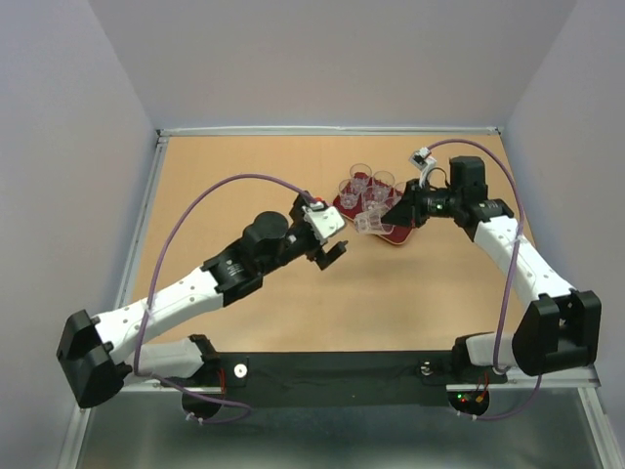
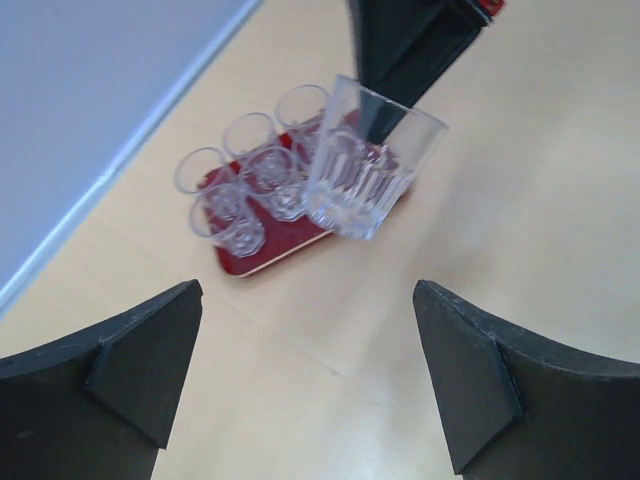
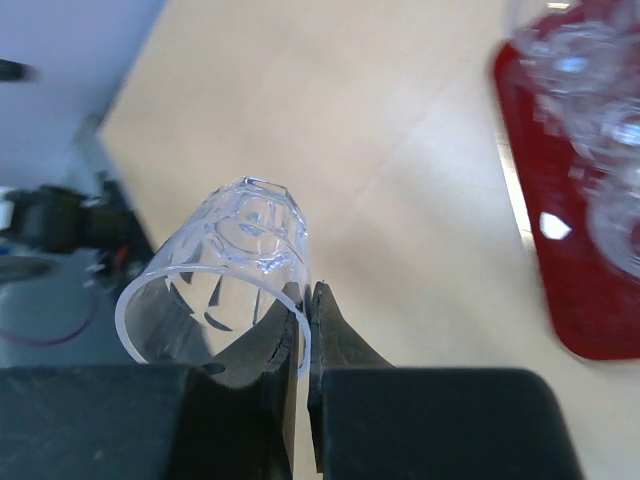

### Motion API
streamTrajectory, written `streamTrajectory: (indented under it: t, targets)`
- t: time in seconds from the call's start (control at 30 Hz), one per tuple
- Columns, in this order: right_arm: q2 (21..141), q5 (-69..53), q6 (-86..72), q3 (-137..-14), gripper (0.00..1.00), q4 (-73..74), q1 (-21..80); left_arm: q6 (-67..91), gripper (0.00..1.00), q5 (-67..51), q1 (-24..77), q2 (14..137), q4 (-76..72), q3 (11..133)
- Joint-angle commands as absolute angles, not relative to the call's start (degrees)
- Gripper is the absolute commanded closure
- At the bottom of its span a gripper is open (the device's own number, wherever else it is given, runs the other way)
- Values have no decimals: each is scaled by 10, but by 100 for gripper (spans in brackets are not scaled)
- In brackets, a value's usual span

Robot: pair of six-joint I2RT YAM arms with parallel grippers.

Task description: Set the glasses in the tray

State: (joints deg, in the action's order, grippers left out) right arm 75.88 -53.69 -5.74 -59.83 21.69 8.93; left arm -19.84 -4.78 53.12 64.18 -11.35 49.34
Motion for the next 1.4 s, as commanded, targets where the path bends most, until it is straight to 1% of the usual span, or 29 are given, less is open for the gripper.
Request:
streamTrajectory:
  t: [0.0,0.07,0.1,0.13,0.23,0.3,0.47,0.83,1.0,1.13,1.37]
  targets:
    - [718,-349,-17,-578,100,210,79,-196,1,60,525,568,-115,469]
    - [710,-297,-13,-567,100,211,79,-197,1,109,525,549,-102,454]
    - [707,-247,-18,-563,99,211,79,-199,1,136,525,533,-84,447]
    - [705,-224,-19,-562,100,211,79,-200,1,136,525,526,-76,447]
    - [708,-149,-21,-555,100,210,79,-205,1,194,525,498,-56,430]
    - [716,-121,-13,-555,100,210,78,-207,1,240,525,475,-60,404]
    - [744,-98,-1,-556,100,211,78,-205,1,239,525,431,-77,386]
    - [780,-32,14,-571,100,210,61,-201,1,225,525,418,-72,387]
    - [806,-7,3,-585,100,207,58,-201,1,223,525,413,-71,387]
    - [838,20,-37,-608,100,206,58,-203,1,221,525,410,-70,385]
    - [879,4,-54,-637,100,197,58,-203,1,221,525,407,-69,383]
